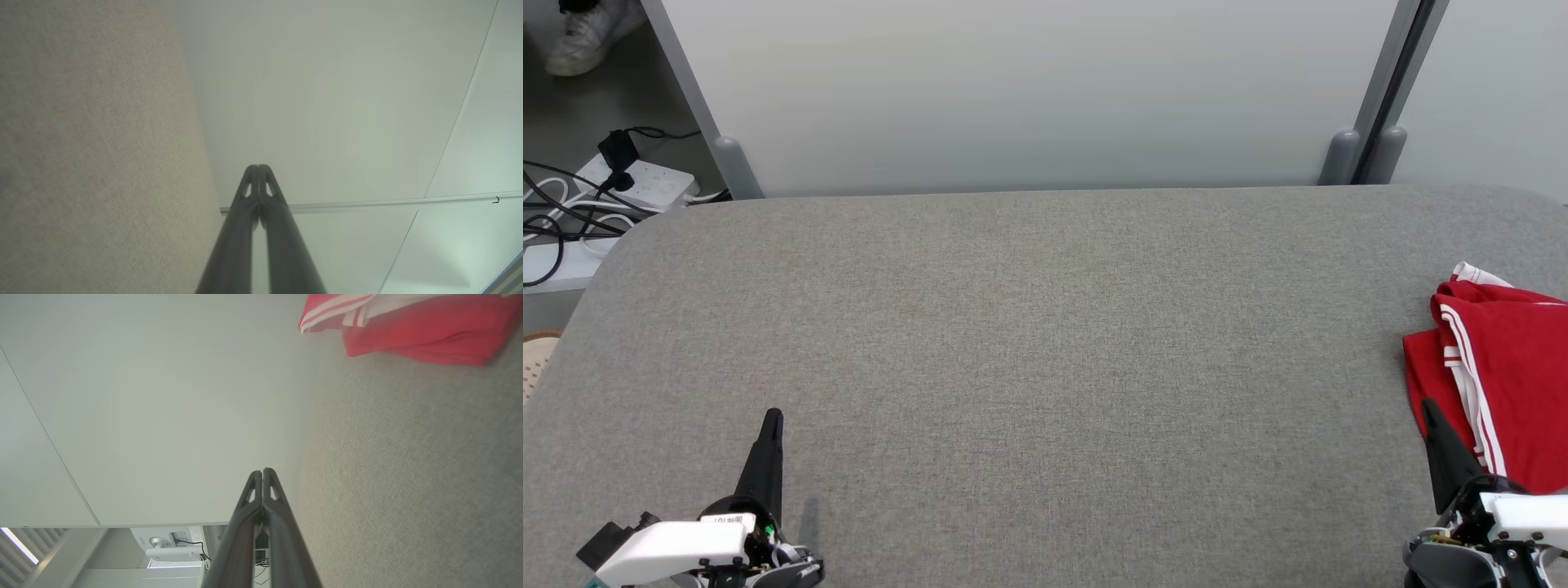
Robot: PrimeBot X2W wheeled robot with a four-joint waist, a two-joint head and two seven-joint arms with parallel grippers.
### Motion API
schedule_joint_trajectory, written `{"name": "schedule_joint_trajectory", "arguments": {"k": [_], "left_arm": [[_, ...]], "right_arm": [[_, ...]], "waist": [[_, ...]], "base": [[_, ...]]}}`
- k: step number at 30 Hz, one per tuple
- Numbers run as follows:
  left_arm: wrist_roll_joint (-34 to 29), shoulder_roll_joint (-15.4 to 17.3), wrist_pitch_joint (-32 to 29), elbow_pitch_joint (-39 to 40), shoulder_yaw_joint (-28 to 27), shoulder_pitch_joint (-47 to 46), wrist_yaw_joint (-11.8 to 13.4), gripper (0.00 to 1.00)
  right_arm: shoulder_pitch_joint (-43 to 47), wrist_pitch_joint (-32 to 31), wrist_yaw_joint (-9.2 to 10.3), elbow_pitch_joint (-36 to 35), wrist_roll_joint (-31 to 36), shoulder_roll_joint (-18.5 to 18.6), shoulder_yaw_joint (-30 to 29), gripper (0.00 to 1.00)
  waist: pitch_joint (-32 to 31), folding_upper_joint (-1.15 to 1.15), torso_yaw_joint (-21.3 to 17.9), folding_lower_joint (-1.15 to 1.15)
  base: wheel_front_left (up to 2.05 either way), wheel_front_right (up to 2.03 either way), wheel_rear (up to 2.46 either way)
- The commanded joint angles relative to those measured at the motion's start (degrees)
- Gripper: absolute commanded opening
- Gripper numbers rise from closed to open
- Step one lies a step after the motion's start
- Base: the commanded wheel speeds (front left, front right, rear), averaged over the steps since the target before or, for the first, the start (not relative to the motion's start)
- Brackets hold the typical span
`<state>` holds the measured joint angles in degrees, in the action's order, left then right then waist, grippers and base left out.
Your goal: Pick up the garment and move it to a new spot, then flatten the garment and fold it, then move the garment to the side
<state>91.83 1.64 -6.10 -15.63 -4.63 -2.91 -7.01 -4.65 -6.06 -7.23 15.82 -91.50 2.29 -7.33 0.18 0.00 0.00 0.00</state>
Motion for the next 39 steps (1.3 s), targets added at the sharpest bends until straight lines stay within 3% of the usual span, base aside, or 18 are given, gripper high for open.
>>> {"name": "schedule_joint_trajectory", "arguments": {"k": [1, 39], "left_arm": [[0.3, 1.2, -0.4, 1.6, -1.9, -3.3, -0.5, 0.0], [0.3, 1.2, -0.4, 1.6, -1.9, -3.3, -0.5, 0.0]], "right_arm": [[-1.5, -0.4, -0.25, -1.8, -0.7, 0.6, 0.8, 0.0], [-1.5, -0.4, -0.25, -1.8, -0.7, 0.6, 0.8, 0.0]], "waist": [[0.0, 0.0, 0.0, 0.0], [0.0, 0.0, 0.0, 0.0]], "base": [[0.0, 0.0, 0.0], [0.0, 0.0, 0.0]]}}
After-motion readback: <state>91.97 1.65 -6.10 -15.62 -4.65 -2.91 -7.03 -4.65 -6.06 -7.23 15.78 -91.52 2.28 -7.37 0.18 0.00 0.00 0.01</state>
